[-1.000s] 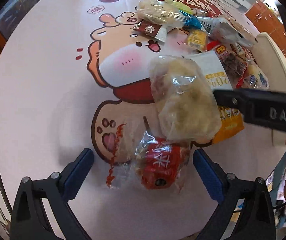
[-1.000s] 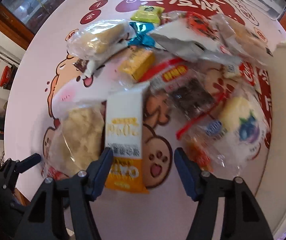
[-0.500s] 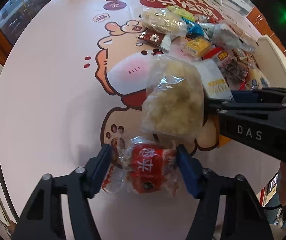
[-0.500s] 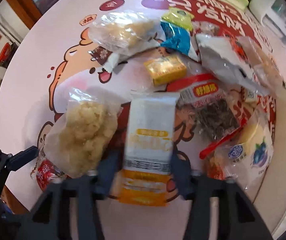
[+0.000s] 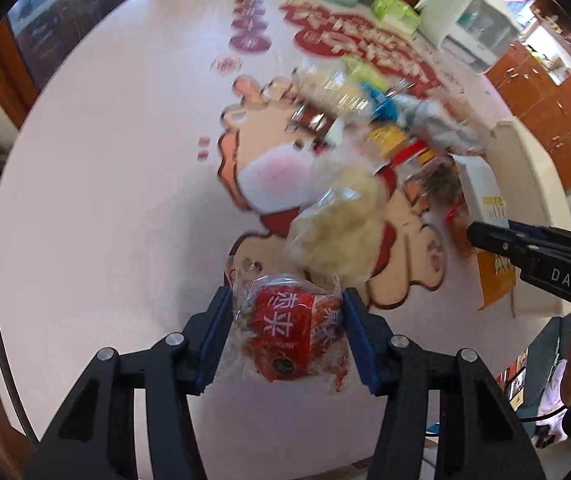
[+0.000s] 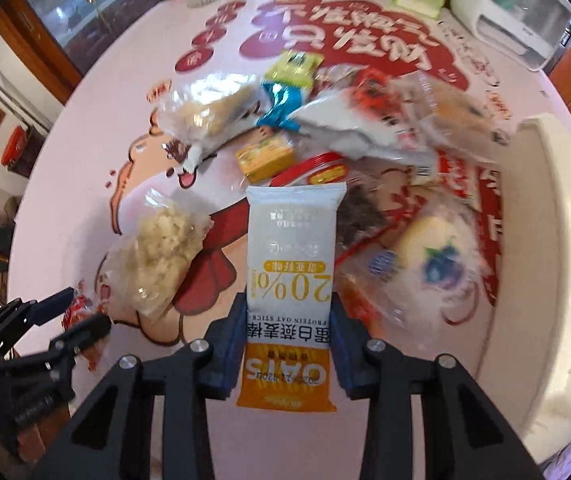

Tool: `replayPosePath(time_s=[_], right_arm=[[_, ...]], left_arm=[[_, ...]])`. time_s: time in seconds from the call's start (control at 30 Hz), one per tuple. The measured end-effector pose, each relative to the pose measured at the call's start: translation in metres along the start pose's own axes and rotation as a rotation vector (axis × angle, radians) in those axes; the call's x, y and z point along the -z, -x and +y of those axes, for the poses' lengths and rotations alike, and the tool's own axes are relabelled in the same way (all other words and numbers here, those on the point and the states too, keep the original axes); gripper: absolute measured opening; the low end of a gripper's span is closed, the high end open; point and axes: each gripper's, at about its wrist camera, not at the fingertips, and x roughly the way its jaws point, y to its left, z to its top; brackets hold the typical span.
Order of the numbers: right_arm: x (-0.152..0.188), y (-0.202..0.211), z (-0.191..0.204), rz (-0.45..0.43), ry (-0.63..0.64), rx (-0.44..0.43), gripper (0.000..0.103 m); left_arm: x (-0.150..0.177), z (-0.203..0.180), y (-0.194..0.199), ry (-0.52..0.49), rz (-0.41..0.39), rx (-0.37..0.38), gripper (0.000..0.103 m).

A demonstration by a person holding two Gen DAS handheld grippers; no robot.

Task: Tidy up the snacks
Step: 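Carry both snacks over the white tray and open both tools to drop them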

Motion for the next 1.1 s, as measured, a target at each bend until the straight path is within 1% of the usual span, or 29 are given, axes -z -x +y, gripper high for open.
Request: replayPosePath(time_s=[0.1, 0.13, 0.17, 0.2, 0.23, 0.3, 0.33, 0.47, 0.57, 0.67, 0.8, 0.83, 0.97, 1.1], right_arm=[[0.006, 0.021, -0.009, -0.042, -0.018, -0.003, 0.038], [0.001, 0.021, -0.021, -0.054, -0.022, -0.003, 0.038], [0.003, 0.029, -0.024, -0.07, -0.026, 0.001, 0.038], [0.003, 0.036, -0.026, -0.09, -0.028, 0.007, 0.038], [-0.001, 0.038, -0.033, -0.108, -0.03, 0.015, 0.038], [0.0, 0.053, -0.041, -0.152, -0.039, 0.039, 0.038], [-0.002, 0.056, -0.046, -0.165, -0.045, 0.047, 0.038], [0.01, 0.084, -0.073, -0.226, -0.103, 0.067, 0.038], [0.019, 0.099, -0.103, -0.253, -0.16, 0.078, 0.038], [0.028, 0.111, -0.143, -0.267, -0.211, 0.084, 0.038], [0.035, 0.12, -0.195, -0.264, -0.237, 0.099, 0.039], [0.036, 0.12, -0.204, -0.261, -0.238, 0.102, 0.039], [0.04, 0.123, -0.253, -0.255, -0.23, 0.124, 0.039], [0.04, 0.111, -0.298, -0.209, -0.216, 0.119, 0.04]], left_arm=[[-0.01, -0.019, 0.023, -0.057, -0.05, 0.017, 0.053], [-0.014, -0.028, 0.027, -0.072, -0.062, 0.024, 0.053], [-0.018, -0.039, 0.037, -0.105, -0.092, 0.03, 0.053], [-0.023, -0.05, 0.038, -0.126, -0.11, 0.03, 0.053], [-0.025, -0.057, 0.047, -0.156, -0.135, 0.031, 0.053], [-0.03, -0.079, 0.062, -0.225, -0.183, 0.051, 0.053], [-0.034, -0.091, 0.067, -0.252, -0.199, 0.062, 0.054], [-0.05, -0.14, 0.072, -0.344, -0.242, 0.098, 0.054], [-0.062, -0.177, 0.071, -0.368, -0.245, 0.14, 0.054], [-0.07, -0.221, 0.067, -0.39, -0.244, 0.17, 0.054], [-0.075, -0.274, 0.056, -0.388, -0.214, 0.204, 0.054], [-0.075, -0.294, 0.05, -0.395, -0.204, 0.209, 0.054], [-0.079, -0.349, 0.026, -0.403, -0.174, 0.199, 0.054], [-0.081, -0.387, 0.003, -0.38, -0.148, 0.188, 0.054]])
